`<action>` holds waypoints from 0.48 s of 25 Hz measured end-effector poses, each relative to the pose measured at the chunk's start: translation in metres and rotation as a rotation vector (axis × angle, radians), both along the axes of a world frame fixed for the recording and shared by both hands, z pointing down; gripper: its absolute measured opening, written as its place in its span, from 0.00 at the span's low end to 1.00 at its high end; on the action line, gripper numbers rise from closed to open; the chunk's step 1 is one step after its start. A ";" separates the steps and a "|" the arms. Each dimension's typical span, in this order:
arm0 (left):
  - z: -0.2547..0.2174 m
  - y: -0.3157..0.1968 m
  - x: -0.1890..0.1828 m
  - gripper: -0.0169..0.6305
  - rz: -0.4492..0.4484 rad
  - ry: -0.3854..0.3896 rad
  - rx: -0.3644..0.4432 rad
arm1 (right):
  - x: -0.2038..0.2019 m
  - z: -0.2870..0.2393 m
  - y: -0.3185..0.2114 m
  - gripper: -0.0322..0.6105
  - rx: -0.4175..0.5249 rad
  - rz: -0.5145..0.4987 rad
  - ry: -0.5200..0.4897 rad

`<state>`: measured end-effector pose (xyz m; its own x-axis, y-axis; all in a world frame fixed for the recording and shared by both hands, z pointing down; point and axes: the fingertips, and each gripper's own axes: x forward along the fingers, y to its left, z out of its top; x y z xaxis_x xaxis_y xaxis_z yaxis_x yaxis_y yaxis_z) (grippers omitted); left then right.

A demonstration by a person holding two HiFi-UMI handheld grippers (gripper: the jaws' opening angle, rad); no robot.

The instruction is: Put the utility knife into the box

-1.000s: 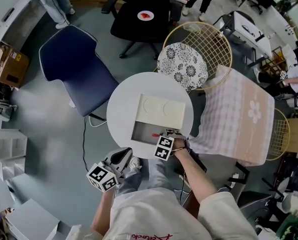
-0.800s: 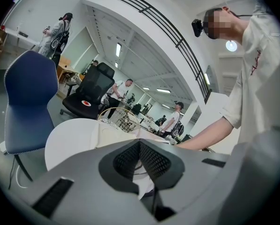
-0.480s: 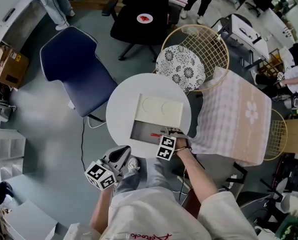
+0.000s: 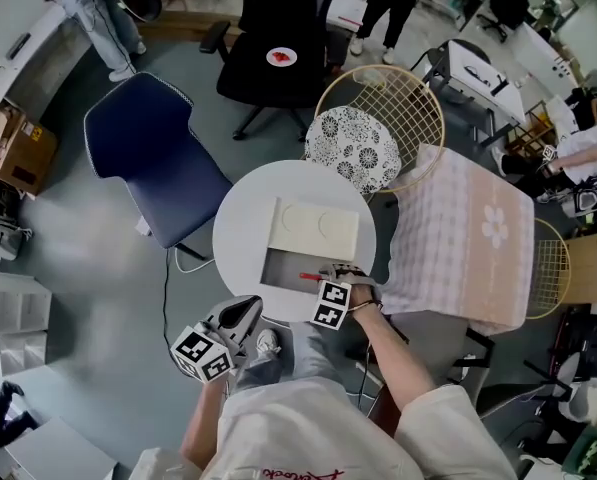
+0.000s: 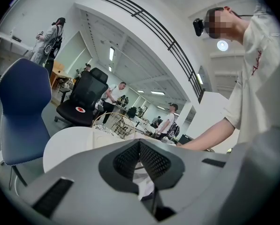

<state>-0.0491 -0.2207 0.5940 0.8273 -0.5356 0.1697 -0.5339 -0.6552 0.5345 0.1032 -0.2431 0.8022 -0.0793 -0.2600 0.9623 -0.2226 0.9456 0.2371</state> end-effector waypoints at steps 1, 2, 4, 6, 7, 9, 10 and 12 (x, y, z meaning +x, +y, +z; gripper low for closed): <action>-0.003 0.001 0.000 0.04 0.004 0.000 0.008 | 0.000 -0.004 0.000 0.16 0.022 -0.002 0.002; -0.005 0.001 -0.001 0.04 0.009 0.000 0.017 | -0.001 -0.007 0.000 0.15 0.038 -0.001 0.005; -0.012 0.002 -0.003 0.04 0.015 0.002 0.037 | -0.001 -0.013 0.000 0.12 0.064 0.011 0.013; -0.019 0.005 -0.004 0.04 0.022 0.005 0.057 | 0.000 -0.021 0.000 0.09 0.091 0.028 0.023; -0.022 0.006 -0.005 0.04 0.027 0.006 0.068 | 0.001 -0.025 0.001 0.08 0.106 0.037 0.027; -0.028 0.011 -0.007 0.04 0.036 0.009 0.088 | 0.000 -0.035 0.003 0.08 0.140 0.051 0.034; -0.031 0.014 -0.008 0.04 0.041 0.010 0.097 | -0.002 -0.039 0.005 0.08 0.153 0.059 0.032; -0.037 0.022 -0.009 0.04 0.050 0.016 0.114 | -0.005 -0.048 0.012 0.08 0.175 0.076 0.027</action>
<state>-0.0585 -0.1983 0.5572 0.8553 -0.5090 0.0969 -0.4914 -0.7375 0.4632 0.0986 -0.2314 0.7538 -0.0277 -0.4283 0.9032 -0.2835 0.8698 0.4038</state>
